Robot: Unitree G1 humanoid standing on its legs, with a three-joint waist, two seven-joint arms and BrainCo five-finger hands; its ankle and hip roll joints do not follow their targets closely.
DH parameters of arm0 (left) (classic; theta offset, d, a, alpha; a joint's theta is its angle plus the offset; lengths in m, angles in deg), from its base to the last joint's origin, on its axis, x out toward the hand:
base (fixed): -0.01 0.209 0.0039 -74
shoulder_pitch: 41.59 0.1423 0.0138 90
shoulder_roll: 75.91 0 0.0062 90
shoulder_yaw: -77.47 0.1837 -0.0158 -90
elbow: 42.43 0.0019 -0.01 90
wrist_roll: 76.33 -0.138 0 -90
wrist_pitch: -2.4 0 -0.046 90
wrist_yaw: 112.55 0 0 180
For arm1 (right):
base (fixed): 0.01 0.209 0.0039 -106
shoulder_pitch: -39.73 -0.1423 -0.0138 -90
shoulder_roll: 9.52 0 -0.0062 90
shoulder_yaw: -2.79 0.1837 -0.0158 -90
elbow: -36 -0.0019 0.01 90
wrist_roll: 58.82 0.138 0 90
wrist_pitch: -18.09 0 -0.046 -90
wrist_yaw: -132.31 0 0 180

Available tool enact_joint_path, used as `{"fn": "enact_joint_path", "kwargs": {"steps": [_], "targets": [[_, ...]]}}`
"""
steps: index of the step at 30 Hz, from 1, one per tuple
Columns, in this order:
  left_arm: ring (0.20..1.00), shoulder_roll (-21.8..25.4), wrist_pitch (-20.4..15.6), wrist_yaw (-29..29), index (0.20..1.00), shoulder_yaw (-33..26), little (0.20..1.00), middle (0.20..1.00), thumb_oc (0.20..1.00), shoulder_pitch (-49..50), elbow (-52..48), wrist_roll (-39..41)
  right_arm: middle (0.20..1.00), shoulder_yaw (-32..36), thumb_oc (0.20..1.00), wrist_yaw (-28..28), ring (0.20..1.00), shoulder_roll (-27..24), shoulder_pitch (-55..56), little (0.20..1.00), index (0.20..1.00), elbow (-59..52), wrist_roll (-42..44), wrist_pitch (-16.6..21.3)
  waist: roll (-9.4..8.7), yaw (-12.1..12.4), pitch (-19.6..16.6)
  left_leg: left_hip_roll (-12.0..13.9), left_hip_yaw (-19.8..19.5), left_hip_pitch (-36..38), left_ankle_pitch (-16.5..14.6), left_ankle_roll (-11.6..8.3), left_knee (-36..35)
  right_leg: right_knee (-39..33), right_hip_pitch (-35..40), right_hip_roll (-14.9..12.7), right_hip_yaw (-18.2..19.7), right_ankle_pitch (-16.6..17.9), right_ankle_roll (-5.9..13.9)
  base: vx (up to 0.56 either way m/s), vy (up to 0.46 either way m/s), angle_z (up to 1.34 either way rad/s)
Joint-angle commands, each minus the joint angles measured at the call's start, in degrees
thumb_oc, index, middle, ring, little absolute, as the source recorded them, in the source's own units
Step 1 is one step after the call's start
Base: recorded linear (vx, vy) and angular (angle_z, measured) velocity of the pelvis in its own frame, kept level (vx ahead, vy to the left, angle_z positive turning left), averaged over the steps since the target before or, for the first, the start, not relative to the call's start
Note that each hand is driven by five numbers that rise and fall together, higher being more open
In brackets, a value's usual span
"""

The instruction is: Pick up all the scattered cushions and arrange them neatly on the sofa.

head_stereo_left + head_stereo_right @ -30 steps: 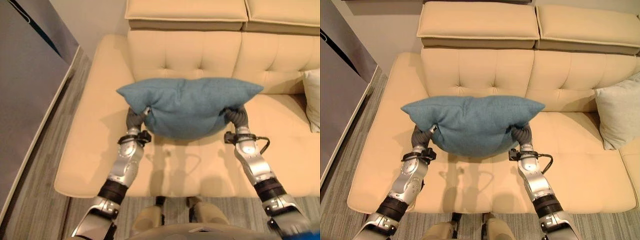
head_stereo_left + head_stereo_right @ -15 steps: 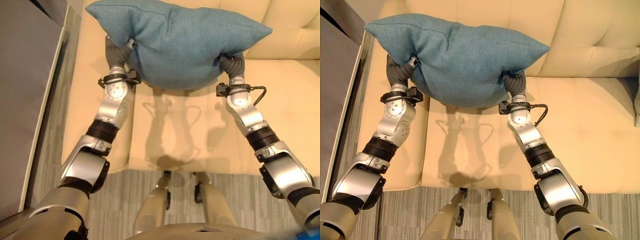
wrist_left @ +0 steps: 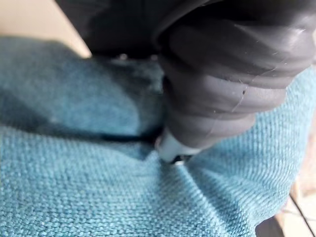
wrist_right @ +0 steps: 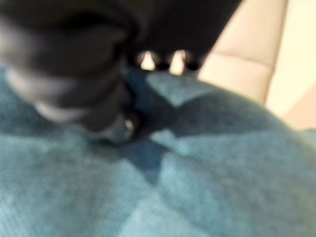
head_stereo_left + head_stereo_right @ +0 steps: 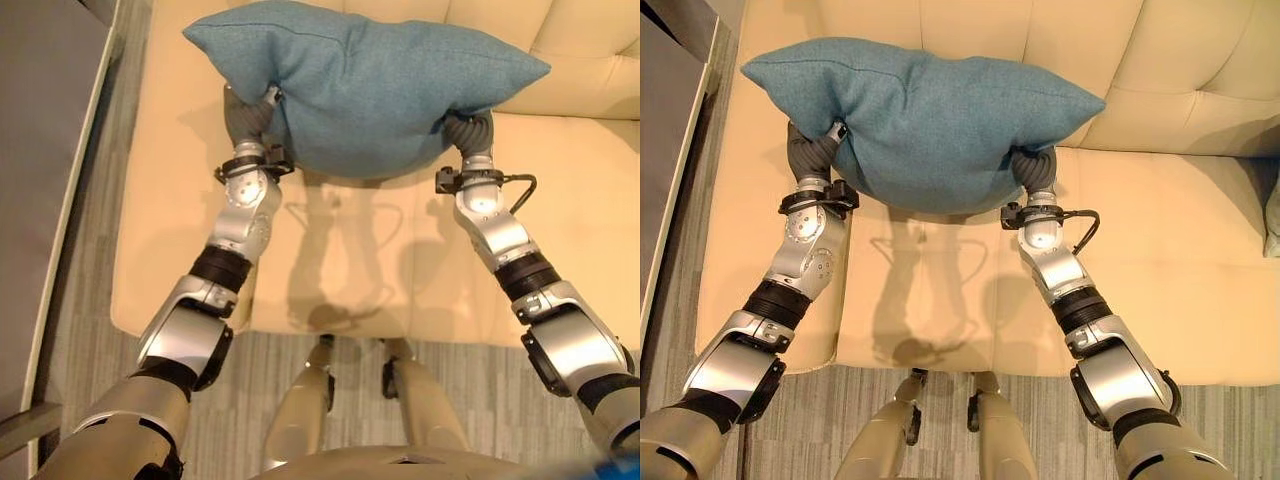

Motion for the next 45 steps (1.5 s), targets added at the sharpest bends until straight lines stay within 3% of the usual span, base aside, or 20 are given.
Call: {"fn": "enact_joint_path", "kwargs": {"steps": [1, 8, 24, 40, 41, 42, 44, 45], "targets": [[0.200, -3.19, -3.43, 3.09, 0.200, 6.56, 0.200, 0.200, 0.200, -8.34, -2.63, -1.45, 0.200, -0.85, 0.200, -0.36, 0.200, 3.15, -8.39, 0.200, 0.200, -6.30, -3.68, 5.72, -0.44, -0.05, -1.63, 0.68, 0.50, 0.44, -2.06, -3.18, 0.19, 1.38, 3.74, -1.03, 0.15, -5.46, 5.63, 0.00, 0.000, 0.00], [0.200, -6.09, -2.68, 2.59, 0.200, 6.07, 0.200, 0.200, 0.200, -4.92, -9.52, -3.70, 0.200, 0.77, 0.200, -1.58, 0.200, 3.08, -2.82, 0.200, 0.200, -12.08, -5.40, 4.81, -0.29, -0.41, -2.58, 0.34, 1.20, 3.69, -3.59, -2.64, 0.32, 1.41, 6.81, -1.07, 0.37, -6.57, 5.45, 0.02, 0.001, -0.03], [0.200, -7.50, -1.05, 2.01, 0.200, 5.90, 0.200, 0.200, 0.200, -0.53, -12.16, -4.84, 0.200, 0.54, 0.200, -3.16, 0.200, 5.04, 3.21, 0.200, 0.200, -15.80, -6.56, 3.60, -0.08, -0.25, -1.00, -0.01, 2.69, 3.94, -4.67, -1.64, 2.56, 2.73, 7.14, -1.86, 0.53, -6.46, 5.22, -0.03, 0.009, -0.02], [0.200, -0.95, -0.32, 1.67, 0.200, 7.02, 0.200, 0.200, 0.200, -10.51, 1.76, -6.14, 0.200, -1.54, 0.200, -1.06, 0.200, 3.85, -6.88, 0.200, 0.200, -6.69, -5.15, 3.89, 0.52, -0.36, 0.41, 0.26, 2.01, -3.37, -0.52, -2.84, 0.02, 2.95, -0.90, -1.70, 0.39, -4.80, 5.35, -0.01, 0.000, -0.01], [1.000, 0.35, 0.24, 1.59, 1.000, 7.55, 1.000, 1.000, 1.000, -13.06, 4.86, -6.31, 0.228, -2.18, 0.228, -0.01, 0.228, 3.56, -9.10, 0.228, 0.228, -4.90, -5.95, 3.61, 0.80, -0.44, 0.48, 0.14, 1.71, -4.19, -0.33, -3.06, -0.01, 2.92, -1.78, -1.62, 0.38, -4.72, 5.43, 0.04, -0.006, 0.02], [1.000, 1.34, 0.68, 1.51, 1.000, 7.99, 1.000, 1.000, 1.000, -14.87, 6.87, -6.65, 0.304, -2.61, 0.304, 0.68, 0.304, 3.19, -10.34, 0.304, 0.304, -3.63, -6.60, 3.31, 0.93, -0.47, 0.65, 0.19, 1.79, -4.35, -0.41, -3.12, -0.01, 3.02, -2.03, -1.50, 0.43, -4.80, 5.53, 0.03, -0.002, 0.03], [1.000, 3.45, 1.23, 1.06, 1.000, 8.40, 1.000, 1.000, 1.000, -17.87, 10.31, -7.73, 0.834, -3.27, 0.834, 2.10, 0.834, 2.31, -13.28, 0.834, 0.834, -1.27, -7.88, 2.77, 1.15, -0.45, 0.77, 0.12, 1.63, -5.15, -0.13, -3.23, -0.01, 2.90, -2.52, -1.48, 0.45, -4.53, 5.77, 0.00, 0.000, 0.00], [1.000, 3.48, 1.20, 1.09, 1.000, 8.40, 1.000, 1.000, 1.000, -18.02, 10.39, -7.71, 0.937, -3.27, 0.937, 2.10, 0.937, 2.30, -13.42, 0.937, 0.937, -1.20, -7.87, 2.80, 1.11, -0.50, 0.77, 0.04, 1.61, -5.40, 0.15, -3.22, -0.01, 2.87, -2.74, -1.56, 0.44, -4.31, 5.80, 0.00, 0.000, 0.00]]}}
